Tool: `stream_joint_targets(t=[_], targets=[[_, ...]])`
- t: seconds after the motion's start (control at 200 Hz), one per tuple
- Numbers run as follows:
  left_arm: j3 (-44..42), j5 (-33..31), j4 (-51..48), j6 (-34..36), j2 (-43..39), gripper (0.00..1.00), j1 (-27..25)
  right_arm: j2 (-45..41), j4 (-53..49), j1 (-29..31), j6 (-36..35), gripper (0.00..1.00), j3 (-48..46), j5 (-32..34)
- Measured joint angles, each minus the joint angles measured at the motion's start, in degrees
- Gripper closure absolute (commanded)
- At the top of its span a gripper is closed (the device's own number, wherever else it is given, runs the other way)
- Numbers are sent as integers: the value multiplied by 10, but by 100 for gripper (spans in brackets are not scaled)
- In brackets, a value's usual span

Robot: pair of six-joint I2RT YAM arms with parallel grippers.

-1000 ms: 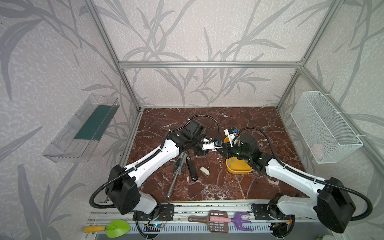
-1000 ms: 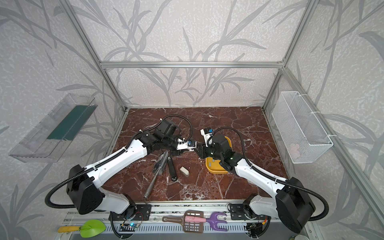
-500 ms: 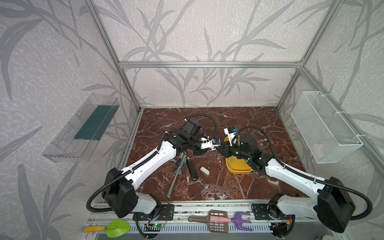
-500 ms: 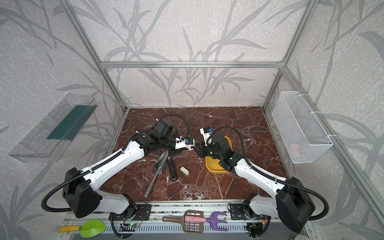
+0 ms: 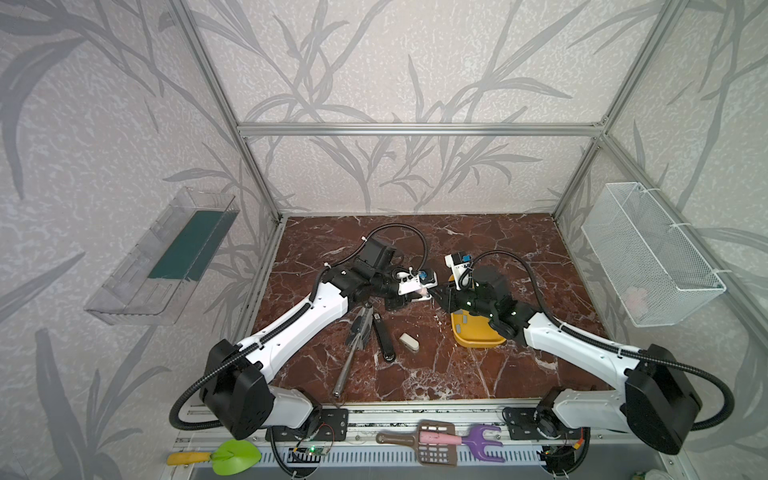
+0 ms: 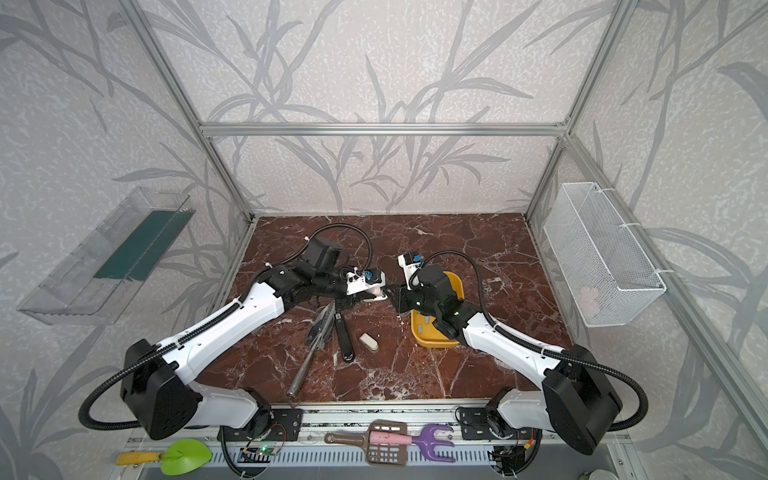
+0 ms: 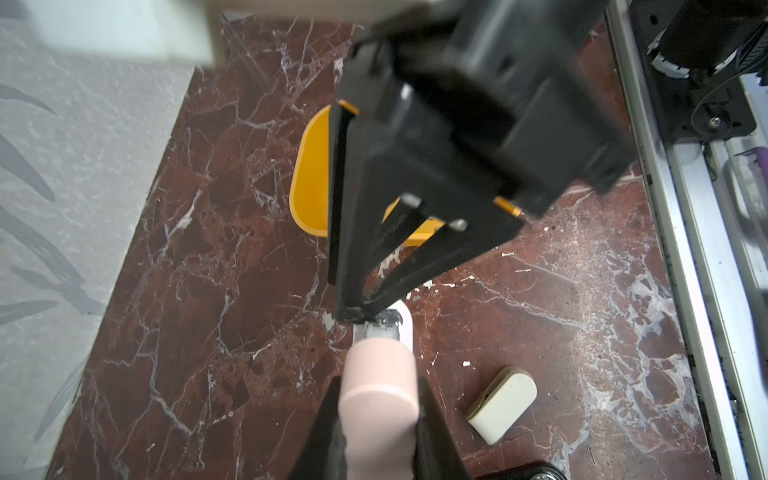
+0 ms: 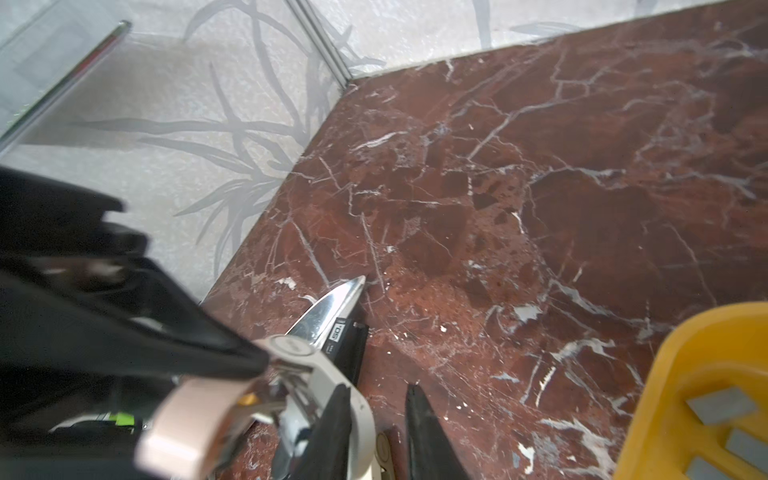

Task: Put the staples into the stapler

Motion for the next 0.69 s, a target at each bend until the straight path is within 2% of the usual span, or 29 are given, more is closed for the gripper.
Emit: stream_joint_targets(t=[0.19, 0.41, 0.695], targets=[[0, 50, 54, -14, -26, 100, 3, 19, -23, 5, 0, 77, 0, 5], [0, 67, 63, -21, -26, 100, 7, 12, -36, 5, -1, 73, 0, 21], [0, 69, 69, -38, -26, 100, 11, -93, -57, 5, -18, 75, -27, 84]])
